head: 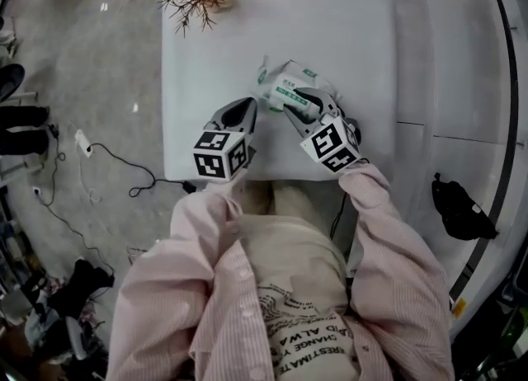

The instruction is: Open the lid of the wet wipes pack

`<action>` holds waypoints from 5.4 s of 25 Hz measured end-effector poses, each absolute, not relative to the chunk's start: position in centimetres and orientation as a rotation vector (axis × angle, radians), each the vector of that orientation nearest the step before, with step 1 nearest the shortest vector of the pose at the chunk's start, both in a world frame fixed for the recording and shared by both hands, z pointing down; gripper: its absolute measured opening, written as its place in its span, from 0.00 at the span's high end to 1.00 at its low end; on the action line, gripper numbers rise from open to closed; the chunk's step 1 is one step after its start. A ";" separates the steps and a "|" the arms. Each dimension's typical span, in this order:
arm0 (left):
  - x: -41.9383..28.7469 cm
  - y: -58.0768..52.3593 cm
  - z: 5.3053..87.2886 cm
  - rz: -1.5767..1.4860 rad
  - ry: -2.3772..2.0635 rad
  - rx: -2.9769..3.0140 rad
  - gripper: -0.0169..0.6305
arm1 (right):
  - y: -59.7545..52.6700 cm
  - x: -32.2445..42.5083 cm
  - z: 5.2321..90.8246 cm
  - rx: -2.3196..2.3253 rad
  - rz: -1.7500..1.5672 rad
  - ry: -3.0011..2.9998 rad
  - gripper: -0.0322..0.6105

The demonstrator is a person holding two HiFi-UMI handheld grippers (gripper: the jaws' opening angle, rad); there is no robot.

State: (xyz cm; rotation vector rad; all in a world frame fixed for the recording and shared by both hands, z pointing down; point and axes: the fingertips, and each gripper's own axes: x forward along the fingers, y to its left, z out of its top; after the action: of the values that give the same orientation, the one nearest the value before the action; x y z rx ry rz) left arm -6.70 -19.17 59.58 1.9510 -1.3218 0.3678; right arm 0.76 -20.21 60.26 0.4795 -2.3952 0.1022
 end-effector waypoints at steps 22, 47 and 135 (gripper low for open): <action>-4.8 -19.9 62.0 0.353 -1.152 2.035 0.98 | -20.3 0.4 61.6 0.451 -0.107 -2.284 0.77; -4.2 -20.1 63.1 0.410 -1.049 2.065 0.98 | -20.5 0.6 59.3 0.520 -0.019 -2.327 0.91; -11.1 -22.0 36.2 0.021 -1.462 2.486 0.98 | -25.4 5.0 36.2 1.239 0.404 -2.892 0.95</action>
State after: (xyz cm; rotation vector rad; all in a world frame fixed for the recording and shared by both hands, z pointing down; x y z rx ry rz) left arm -11.15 -22.03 36.21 2.4861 -1.4619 0.0214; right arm 5.00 -25.40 36.22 1.2387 -2.8919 0.4041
